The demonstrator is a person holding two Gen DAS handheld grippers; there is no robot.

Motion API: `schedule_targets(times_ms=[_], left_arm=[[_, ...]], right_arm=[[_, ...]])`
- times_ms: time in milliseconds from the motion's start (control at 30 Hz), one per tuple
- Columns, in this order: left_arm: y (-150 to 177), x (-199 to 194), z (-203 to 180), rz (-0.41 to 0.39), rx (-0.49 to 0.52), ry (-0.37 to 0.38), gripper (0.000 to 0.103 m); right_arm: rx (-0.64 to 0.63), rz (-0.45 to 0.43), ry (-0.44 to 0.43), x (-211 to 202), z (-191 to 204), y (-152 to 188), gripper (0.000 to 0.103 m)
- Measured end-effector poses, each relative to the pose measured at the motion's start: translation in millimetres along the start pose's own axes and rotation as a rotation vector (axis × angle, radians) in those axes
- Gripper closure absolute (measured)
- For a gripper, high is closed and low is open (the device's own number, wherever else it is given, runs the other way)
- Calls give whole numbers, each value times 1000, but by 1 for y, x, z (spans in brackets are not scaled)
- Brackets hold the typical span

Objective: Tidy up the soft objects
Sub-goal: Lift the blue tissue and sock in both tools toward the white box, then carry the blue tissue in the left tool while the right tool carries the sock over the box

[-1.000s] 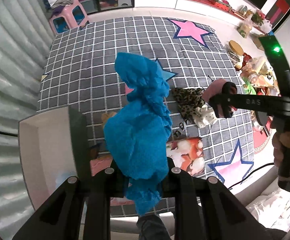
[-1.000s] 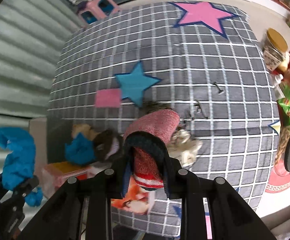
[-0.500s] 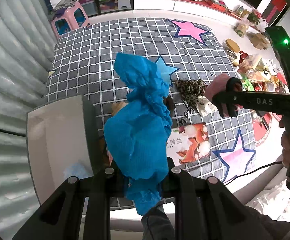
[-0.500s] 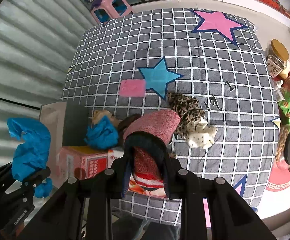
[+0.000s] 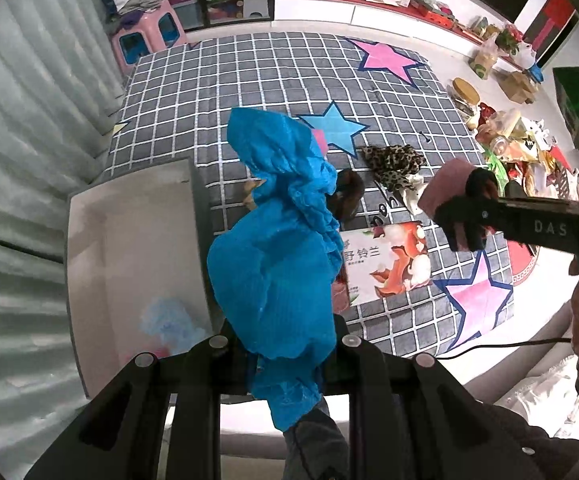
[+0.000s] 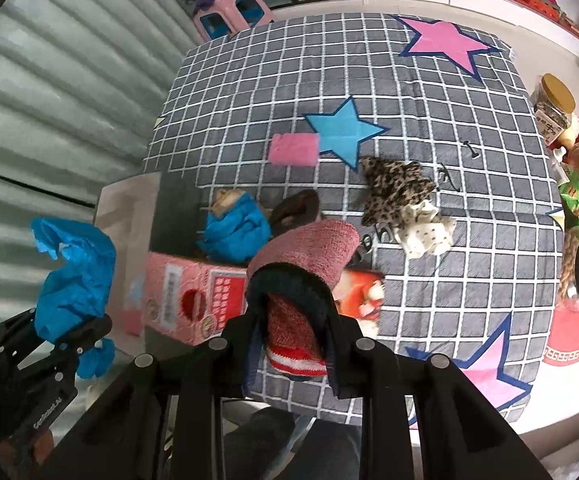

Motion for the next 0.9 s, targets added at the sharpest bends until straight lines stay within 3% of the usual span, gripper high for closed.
schedule_targets(times_ms=[900], left_arm=[[62,-6,113,-12,-233,-52,80]], right_arm=[[-243,74,-51,35,148,24,75]])
Point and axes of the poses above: each gripper's, at about its wrist camera, not at the fingertips, and x roughly the way its jaws point, z to its left, y to its underside, the point moved 6 cm from there along x, roughly the way its jaws point, and after that the axes turned 1 degree about x, right-handed, at the moved point
